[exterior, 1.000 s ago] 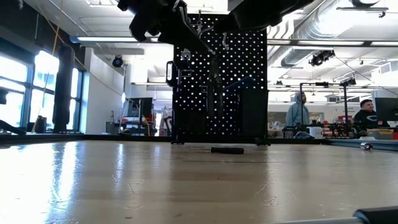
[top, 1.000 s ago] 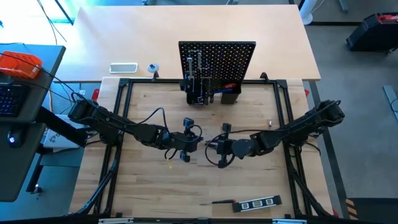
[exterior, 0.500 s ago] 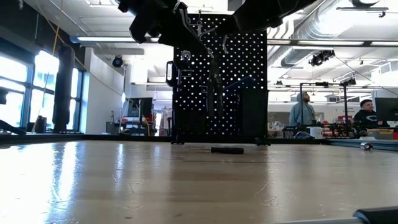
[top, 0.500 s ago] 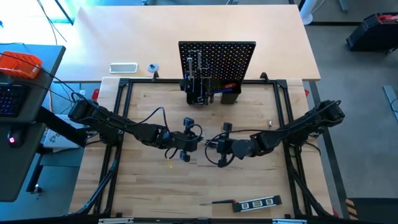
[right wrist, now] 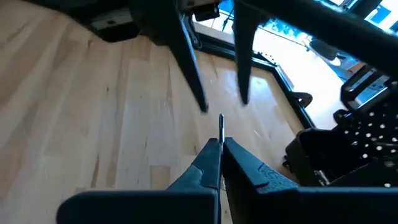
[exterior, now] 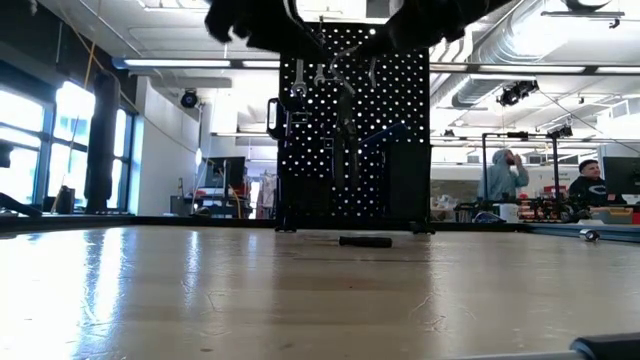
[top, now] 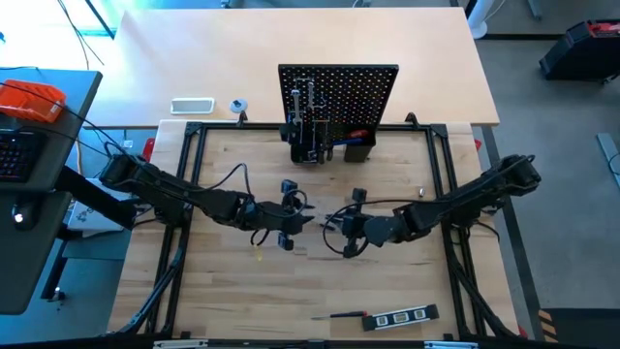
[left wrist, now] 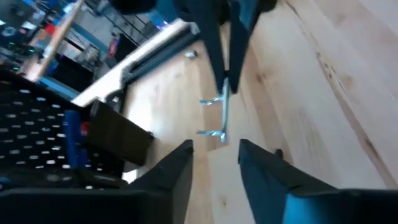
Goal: Hang tools onto peg board
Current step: Hang the binder clip on the pegboard
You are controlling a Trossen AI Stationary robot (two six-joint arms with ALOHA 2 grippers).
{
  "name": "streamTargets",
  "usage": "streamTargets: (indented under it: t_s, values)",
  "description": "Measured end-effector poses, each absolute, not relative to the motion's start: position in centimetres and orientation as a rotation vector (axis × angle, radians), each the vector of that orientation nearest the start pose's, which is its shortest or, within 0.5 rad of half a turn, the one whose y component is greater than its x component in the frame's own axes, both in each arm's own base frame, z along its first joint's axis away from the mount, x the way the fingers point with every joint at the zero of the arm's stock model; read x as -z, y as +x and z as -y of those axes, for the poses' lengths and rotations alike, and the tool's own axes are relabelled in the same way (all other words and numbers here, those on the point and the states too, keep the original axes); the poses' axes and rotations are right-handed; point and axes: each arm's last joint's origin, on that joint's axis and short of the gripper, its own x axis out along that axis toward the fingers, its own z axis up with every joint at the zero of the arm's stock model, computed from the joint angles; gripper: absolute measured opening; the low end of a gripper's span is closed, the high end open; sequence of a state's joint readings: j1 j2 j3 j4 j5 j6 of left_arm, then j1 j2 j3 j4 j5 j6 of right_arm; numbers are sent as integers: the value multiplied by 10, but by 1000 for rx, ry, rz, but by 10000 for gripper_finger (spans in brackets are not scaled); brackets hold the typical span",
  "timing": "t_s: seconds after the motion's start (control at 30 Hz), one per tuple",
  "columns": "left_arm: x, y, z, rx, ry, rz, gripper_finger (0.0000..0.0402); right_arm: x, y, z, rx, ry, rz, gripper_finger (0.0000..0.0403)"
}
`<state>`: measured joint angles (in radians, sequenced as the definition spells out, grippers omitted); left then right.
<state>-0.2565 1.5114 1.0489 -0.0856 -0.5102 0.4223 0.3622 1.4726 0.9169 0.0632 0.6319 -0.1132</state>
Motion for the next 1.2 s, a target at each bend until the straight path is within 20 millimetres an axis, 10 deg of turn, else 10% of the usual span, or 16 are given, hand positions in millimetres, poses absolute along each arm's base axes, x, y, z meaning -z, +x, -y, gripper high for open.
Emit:
streamTargets:
  t_s: [0.43, 0.73, 1.2]
  values:
    - [-304, 271, 51, -194, 526, -533, 183, -337, 240, -32, 161, -405, -219, 0]
    - [-263, 260, 48, -151, 511, -554, 184, -371, 196, 48, 73, -369, -78, 0]
    - [-225, 255, 34, -52, 442, -538, 184, -429, 206, 128, -66, -344, -210, 0]
